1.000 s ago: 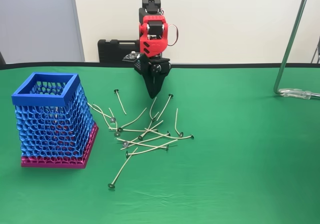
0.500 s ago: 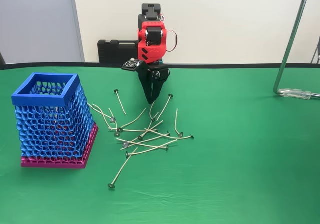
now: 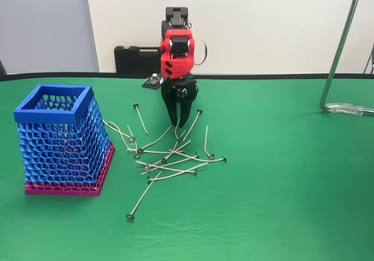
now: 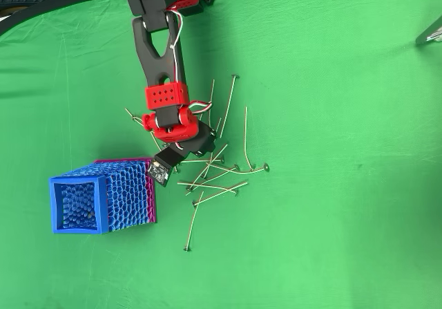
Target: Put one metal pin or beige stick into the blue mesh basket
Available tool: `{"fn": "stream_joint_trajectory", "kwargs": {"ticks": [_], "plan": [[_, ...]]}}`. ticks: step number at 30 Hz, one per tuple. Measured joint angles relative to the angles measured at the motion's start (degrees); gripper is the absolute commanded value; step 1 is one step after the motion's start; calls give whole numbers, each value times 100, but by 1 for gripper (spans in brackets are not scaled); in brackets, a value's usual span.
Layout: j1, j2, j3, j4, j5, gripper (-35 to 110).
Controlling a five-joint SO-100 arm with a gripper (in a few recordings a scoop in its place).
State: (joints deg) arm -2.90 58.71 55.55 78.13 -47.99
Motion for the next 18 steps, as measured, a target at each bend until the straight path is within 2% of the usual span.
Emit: {"fn": "stream_joint_trajectory", "kwargs": {"ticks": [18], "plan": [[-35, -352, 44, 0, -237, 14]]}}
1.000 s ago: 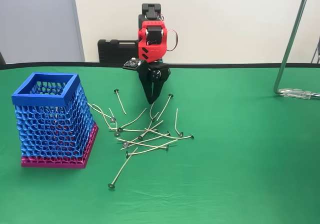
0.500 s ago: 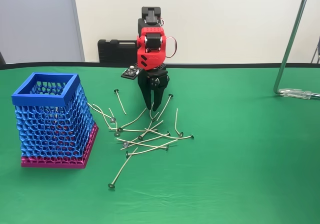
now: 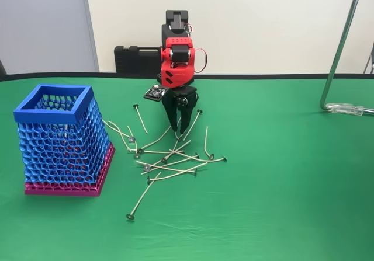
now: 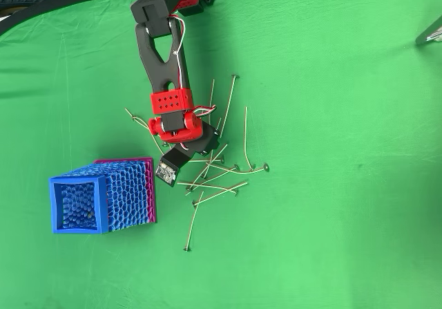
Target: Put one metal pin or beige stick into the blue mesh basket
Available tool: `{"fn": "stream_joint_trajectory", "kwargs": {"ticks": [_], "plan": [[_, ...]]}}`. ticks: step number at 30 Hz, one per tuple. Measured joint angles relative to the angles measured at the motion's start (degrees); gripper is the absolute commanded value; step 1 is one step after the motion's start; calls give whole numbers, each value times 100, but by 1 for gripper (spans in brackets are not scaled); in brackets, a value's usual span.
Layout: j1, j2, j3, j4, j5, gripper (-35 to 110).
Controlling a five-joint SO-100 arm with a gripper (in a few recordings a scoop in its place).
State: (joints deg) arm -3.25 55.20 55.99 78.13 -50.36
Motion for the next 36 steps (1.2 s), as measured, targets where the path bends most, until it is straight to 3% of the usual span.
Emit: {"fn": "stream_joint_trajectory", "kwargs": {"ticks": [36], "plan": [[-18, -431, -686, 457, -132, 14]]}}
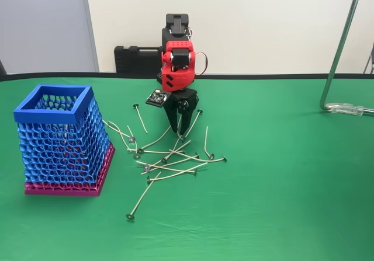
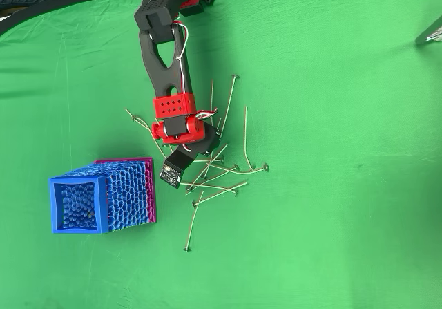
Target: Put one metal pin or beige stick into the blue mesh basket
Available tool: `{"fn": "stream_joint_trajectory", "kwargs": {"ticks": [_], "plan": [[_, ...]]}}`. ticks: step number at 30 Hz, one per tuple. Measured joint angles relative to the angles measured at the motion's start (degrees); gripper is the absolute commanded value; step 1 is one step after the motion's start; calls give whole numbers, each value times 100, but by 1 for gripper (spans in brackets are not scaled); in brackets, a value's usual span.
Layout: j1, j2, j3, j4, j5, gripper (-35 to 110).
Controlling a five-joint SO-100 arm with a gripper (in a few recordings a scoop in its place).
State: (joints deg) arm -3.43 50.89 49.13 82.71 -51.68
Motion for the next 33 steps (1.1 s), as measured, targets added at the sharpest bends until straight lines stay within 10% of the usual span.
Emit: {"fn": "stream_joint_trajectory", "kwargs": {"ticks": [33], "plan": [[-220, -431, -413, 0, -79, 13]]}}
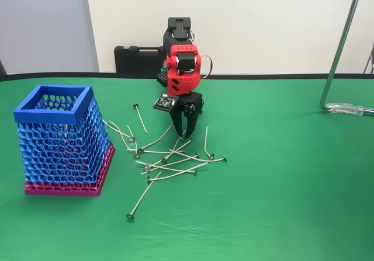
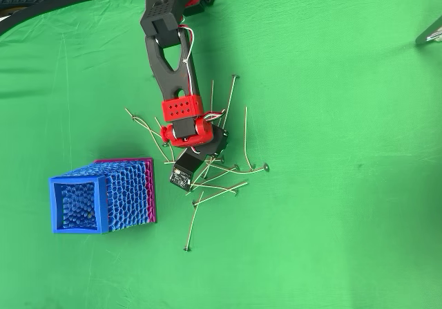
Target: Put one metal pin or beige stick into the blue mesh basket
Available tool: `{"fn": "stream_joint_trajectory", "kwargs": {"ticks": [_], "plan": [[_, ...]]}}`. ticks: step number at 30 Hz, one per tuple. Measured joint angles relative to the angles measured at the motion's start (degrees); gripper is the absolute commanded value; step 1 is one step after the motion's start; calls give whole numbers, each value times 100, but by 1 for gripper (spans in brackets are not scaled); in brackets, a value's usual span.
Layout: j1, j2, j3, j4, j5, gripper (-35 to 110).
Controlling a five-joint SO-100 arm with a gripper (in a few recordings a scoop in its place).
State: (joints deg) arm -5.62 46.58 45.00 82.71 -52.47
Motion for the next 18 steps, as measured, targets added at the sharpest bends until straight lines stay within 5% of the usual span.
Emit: {"fn": "stream_joint_trajectory", "kwargs": {"ticks": [18], "plan": [[9, -202, 0, 0, 0, 9]]}}
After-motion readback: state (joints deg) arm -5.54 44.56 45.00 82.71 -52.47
